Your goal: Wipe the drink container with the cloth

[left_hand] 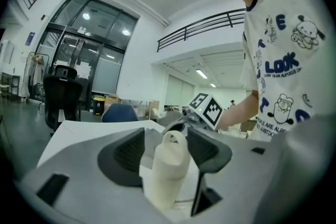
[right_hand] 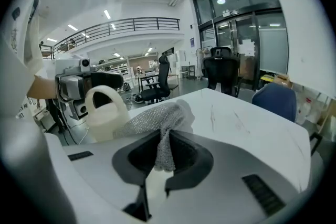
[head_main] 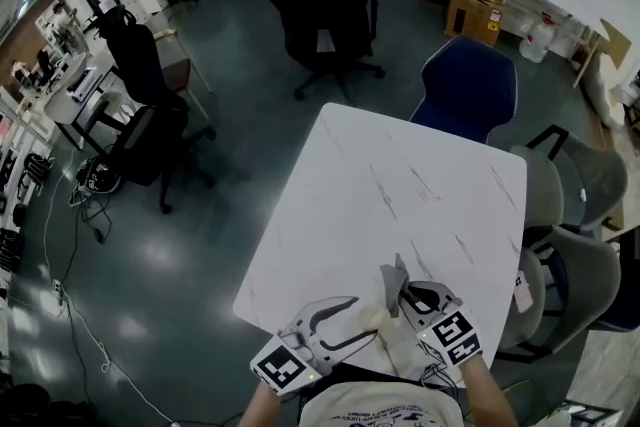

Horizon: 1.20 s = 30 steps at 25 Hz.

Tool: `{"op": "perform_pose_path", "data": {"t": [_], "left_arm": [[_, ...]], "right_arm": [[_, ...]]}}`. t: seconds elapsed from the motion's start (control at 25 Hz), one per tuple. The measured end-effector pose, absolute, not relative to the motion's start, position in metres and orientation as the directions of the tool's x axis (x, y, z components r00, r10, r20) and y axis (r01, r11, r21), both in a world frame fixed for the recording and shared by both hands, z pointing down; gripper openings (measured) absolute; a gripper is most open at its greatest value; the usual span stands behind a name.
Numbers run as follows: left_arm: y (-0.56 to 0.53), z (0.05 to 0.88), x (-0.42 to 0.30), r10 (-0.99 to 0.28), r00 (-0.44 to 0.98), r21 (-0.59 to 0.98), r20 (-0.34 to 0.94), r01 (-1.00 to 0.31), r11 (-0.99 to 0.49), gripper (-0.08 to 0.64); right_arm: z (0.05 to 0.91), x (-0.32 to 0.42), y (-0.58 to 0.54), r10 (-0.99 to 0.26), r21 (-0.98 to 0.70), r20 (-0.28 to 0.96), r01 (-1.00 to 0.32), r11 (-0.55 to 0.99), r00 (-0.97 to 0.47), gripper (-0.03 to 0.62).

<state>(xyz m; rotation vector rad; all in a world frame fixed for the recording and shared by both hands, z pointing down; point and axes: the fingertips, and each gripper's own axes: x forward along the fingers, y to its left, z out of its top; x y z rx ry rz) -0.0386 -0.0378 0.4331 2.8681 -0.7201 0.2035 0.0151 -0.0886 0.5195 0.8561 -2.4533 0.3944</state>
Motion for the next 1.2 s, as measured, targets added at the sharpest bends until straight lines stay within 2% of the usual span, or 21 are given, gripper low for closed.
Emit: {"op": "perform_pose_path", "data": {"t": [0.24, 0.36, 0.48, 0.88, 1.2], "left_arm": [[-0.052, 0.402, -0.05, -0.54, 0.839, 0.204, 0.064, -0.541, -0.816, 0.253], [-0.075, 0.394, -0.074, -0.666, 0.746, 0.214, 0.006, -0.651, -0.728, 0.239], [-0.092, 0.386, -0.099, -0.771, 0.637, 0.29, -0.032, -0.732, -0.617, 0.213], [-0.108, 0.397, -0.113, -0.877, 0.478, 0.205, 0.059, -0.865, -0.458, 0.193], [-0.109, 0.406, -0.108, -0.882, 0.46, 0.174, 0.1, -0.881, -0.44, 0.193]], "right_arm": [[0.486, 0.017, -0.1, -0.594, -0.101, 0.46, -0.703, 0.704, -0.66, 0.043], [0.475, 0.019, -0.106, -0.622, -0.113, 0.433, -0.724, 0.681, -0.653, 0.043], [0.468, 0.022, -0.111, -0.65, -0.129, 0.411, -0.747, 0.652, -0.639, 0.043], [0.459, 0.028, -0.117, -0.705, -0.126, 0.381, -0.789, 0.602, -0.598, 0.043], [0.458, 0.023, -0.116, -0.714, -0.105, 0.382, -0.795, 0.598, -0.587, 0.043]]}}
